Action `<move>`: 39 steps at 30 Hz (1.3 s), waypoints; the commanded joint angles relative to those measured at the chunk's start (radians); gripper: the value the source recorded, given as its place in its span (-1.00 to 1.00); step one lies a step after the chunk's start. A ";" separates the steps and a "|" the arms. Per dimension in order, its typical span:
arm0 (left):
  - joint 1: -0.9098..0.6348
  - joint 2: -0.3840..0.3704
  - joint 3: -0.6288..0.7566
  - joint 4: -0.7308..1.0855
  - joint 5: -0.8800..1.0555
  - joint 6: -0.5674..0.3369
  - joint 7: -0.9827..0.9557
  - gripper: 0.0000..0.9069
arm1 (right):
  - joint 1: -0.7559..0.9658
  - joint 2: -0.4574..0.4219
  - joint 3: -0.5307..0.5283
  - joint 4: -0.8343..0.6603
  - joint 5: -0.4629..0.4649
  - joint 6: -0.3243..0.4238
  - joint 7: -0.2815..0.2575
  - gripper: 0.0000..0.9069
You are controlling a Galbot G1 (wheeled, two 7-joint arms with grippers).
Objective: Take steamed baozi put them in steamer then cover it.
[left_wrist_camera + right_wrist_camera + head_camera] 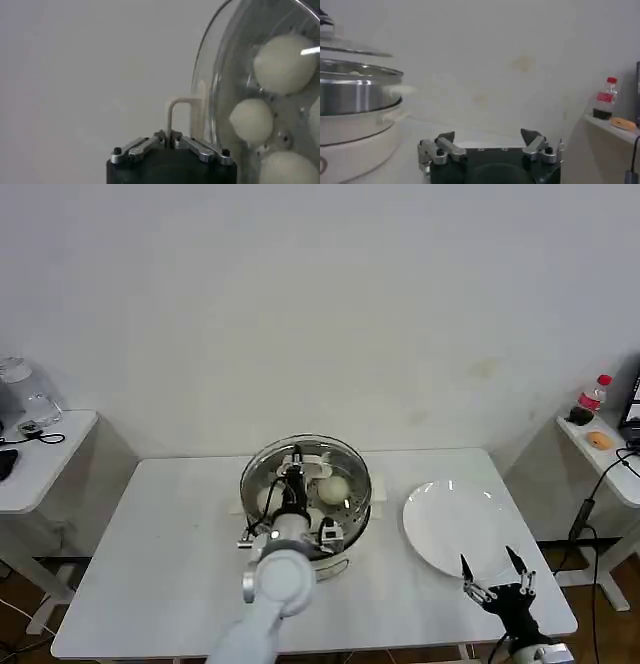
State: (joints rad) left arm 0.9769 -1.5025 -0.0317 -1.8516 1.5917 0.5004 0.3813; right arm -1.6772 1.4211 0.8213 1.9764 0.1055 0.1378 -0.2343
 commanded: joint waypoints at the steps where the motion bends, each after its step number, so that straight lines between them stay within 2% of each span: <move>1: 0.002 -0.049 0.008 0.033 0.051 -0.002 0.004 -1.00 | -0.002 -0.001 -0.001 0.001 0.000 0.001 0.000 1.00; 39: 0.024 -0.077 -0.033 0.082 0.083 -0.030 -0.038 -1.00 | -0.002 -0.008 -0.008 -0.010 0.012 0.005 -0.005 1.00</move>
State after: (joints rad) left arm 0.9998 -1.5782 -0.0646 -1.7705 1.6700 0.4713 0.3451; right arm -1.6793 1.4137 0.8148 1.9668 0.1170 0.1428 -0.2385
